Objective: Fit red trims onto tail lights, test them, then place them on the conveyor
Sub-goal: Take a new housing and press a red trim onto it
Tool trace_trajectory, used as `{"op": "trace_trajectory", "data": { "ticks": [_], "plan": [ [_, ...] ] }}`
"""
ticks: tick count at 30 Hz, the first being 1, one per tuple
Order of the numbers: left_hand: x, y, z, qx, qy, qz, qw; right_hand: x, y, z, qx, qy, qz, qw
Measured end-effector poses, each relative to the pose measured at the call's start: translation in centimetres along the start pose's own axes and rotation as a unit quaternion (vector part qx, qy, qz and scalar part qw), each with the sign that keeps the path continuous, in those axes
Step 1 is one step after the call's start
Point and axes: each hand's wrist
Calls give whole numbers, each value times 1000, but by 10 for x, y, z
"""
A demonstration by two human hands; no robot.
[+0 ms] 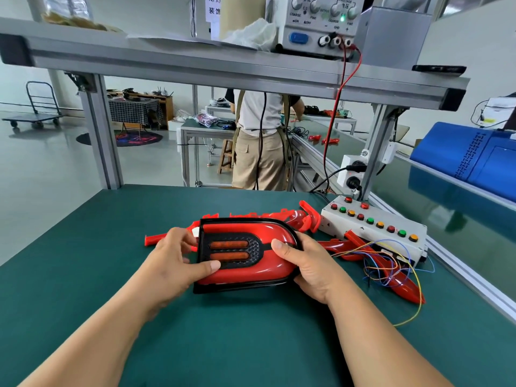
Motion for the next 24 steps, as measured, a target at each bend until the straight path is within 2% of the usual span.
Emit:
{"op": "trace_trajectory", "data": {
  "ticks": [3,6,10,13,17,24],
  "plan": [
    [0,-2,-4,-71,-31,-101,992,1,0,-1,-4,3,10,1000],
    [1,-4,-1,-52,-66,-151,985,3,0,-3,-20,40,24,999],
    [4,-4,8,-30,-247,-135,959,8,2,-5,-42,106,27,993],
    [5,-2,10,-18,-314,-125,941,11,1,-3,-36,118,11,992],
    [7,1,8,-16,-303,-125,944,10,-1,-3,-28,92,10,995],
    [4,3,4,1,-313,-145,939,7,-1,-5,-69,67,25,995]
  ]
}}
Point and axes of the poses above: each hand's wrist, its own y-axis towards the middle knuckle, its own x-axis out of the palm, z = x × y, and after that the axes turned 1 degree about x, right-handed
